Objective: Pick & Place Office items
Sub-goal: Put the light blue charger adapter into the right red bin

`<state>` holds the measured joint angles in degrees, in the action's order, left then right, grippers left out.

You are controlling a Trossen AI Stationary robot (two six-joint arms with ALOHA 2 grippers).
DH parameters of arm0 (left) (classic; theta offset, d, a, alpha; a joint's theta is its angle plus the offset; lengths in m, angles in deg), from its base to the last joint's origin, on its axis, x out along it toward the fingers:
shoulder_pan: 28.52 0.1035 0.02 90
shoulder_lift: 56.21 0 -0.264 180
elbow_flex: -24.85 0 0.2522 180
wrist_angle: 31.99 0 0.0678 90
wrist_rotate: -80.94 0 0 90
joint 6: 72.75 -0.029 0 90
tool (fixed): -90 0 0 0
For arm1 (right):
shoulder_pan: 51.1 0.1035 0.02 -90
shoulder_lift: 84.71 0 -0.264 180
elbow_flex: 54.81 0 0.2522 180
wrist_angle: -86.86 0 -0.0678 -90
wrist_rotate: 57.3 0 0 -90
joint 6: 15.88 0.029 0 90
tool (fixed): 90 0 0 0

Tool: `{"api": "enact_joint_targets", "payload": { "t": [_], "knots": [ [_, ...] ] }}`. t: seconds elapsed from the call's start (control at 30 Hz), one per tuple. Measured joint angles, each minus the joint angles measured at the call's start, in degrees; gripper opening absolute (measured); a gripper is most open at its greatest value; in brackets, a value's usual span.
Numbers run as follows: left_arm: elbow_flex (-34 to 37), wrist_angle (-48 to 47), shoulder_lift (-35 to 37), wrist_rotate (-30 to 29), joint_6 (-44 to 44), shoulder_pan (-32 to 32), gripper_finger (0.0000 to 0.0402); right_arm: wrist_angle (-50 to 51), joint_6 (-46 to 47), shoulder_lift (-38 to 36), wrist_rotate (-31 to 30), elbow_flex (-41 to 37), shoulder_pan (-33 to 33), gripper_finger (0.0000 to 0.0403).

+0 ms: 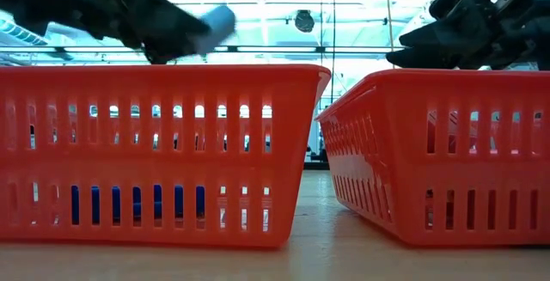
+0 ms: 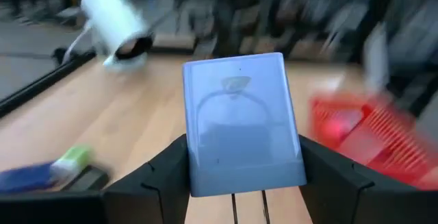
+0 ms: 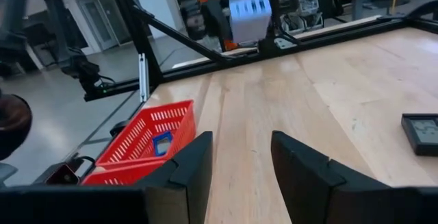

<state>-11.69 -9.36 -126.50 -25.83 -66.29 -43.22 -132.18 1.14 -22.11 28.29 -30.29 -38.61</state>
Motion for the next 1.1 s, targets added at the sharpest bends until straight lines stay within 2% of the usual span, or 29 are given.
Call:
{"api": "enact_joint_targets", "payload": {
  "t": [0.23, 0.5, 0.6, 0.77, 0.87, 0.97, 1.1],
  "knots": [
    [-16.85, -18.56, -14.65, -13.25, -10.74, -2.76, 0.0222, -2.71, -0.13, 4.3, -0.04, 0.0, 0.0, 0.0139],
    [-31.85, -26.48, -27.06, -20.21, -21.3, -4.2, 0.0224, -3.55, 4.12, 7.25, -3.25, 0.77, -0.02, 0.0149],
    [-36.75, -29.7, -30.68, -22.91, -23.89, -4.68, 0.0224, -3.86, 7.41, 8.57, -2.88, 2.36, 0.0, 0.0175],
    [-44.31, -37.5, -35.46, -29.14, -25.99, -5.34, 0.0224, -3.59, 7.82, 11.66, -2.71, 5.29, 0.0, 0.0238],
    [-48.11, -40.88, -37.7, -30.27, -26.09, -5.36, 0.0225, -3.56, 7.82, 14.2, -3.04, 7.31, 0.0, 0.027],
    [-49.96, -41.92, -39.44, -30.42, -27.4, -5.42, 0.0225, -4.17, 7.93, 16.89, -3.06, 9.6, 0.0, 0.0291],
    [-50.81, -42.64, -40.79, -31.8, -28.5, -5.69, 0.0225, -5.97, 9.33, 20.25, -3.09, 12.12, 0.0, 0.0299]
  ]
}}
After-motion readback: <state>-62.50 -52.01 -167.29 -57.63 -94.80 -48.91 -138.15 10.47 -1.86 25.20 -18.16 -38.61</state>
